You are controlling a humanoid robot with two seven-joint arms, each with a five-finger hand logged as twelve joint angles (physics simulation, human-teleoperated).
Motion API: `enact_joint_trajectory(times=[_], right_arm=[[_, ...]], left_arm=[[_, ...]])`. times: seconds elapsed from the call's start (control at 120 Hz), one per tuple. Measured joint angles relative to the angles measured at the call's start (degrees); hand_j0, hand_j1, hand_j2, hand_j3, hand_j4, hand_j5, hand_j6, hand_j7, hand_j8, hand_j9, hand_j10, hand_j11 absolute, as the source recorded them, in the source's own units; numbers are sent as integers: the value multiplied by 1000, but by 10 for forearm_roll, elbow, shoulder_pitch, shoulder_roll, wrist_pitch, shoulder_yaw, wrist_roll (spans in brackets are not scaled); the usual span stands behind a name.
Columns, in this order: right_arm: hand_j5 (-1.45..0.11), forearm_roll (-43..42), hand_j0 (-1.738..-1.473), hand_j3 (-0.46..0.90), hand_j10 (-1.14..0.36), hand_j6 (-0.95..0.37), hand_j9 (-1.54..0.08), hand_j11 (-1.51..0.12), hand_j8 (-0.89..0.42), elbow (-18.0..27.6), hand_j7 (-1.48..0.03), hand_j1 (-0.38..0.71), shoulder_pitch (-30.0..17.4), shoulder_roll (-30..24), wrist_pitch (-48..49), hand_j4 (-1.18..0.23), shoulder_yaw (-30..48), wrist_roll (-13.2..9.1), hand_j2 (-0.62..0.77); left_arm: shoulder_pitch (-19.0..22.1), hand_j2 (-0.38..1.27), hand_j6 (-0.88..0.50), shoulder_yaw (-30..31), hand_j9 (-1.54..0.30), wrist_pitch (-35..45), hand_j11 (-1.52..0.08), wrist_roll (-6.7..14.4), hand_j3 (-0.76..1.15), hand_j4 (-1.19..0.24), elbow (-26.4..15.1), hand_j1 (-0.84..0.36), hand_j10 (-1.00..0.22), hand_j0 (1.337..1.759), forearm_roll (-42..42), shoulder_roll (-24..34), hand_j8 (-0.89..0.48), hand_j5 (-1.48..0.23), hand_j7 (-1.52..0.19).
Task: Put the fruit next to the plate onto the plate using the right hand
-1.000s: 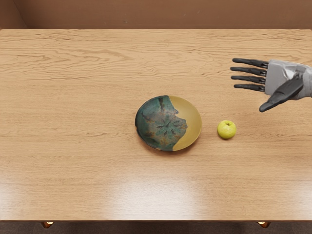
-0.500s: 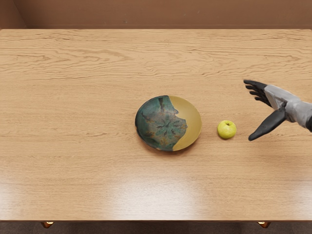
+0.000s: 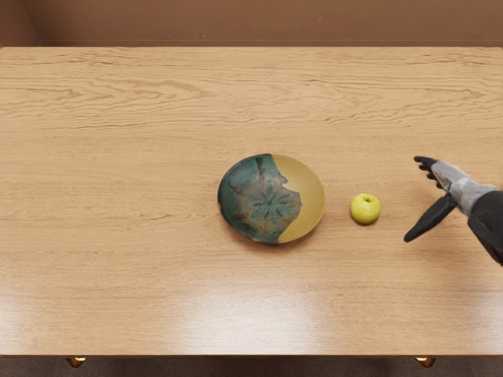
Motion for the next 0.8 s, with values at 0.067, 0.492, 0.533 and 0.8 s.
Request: enact_joint_trajectory(times=[0.067, 0.492, 0.533, 0.8], right_arm=[[-52, 23, -1658, 0, -43, -44, -52, -52, -43, 0, -52, -304, 47, 21, -9, -42, -48, -10, -5], [-54, 142, -1658, 0, -42, -43, -53, -53, -43, 1, -53, -301, 249, 132, -18, -42, -232, -32, -7], [-54, 144, -1658, 0, -42, -43, -54, -54, -43, 1, -54, -301, 258, 144, -18, -42, -244, -33, -7], [-54, 158, -1658, 0, -42, -43, -54, -54, -43, 0, -54, -300, 319, 172, -18, -42, -321, -40, -7]], left_arm=[[0, 50, -247, 0, -321, 0, -321, 0, 0, -247, 0, 53, -247, 1658, 0, 0, -247, -321, -321], [0, 50, -247, 0, -321, 0, -321, 0, 0, -247, 0, 53, -247, 1658, 0, 0, -247, -321, -321], [0, 50, -247, 0, -321, 0, -321, 0, 0, -247, 0, 53, -247, 1658, 0, 0, -247, -321, -321], [0, 50, -247, 0, -321, 0, -321, 0, 0, -247, 0, 53, -247, 1658, 0, 0, -247, -321, -321]])
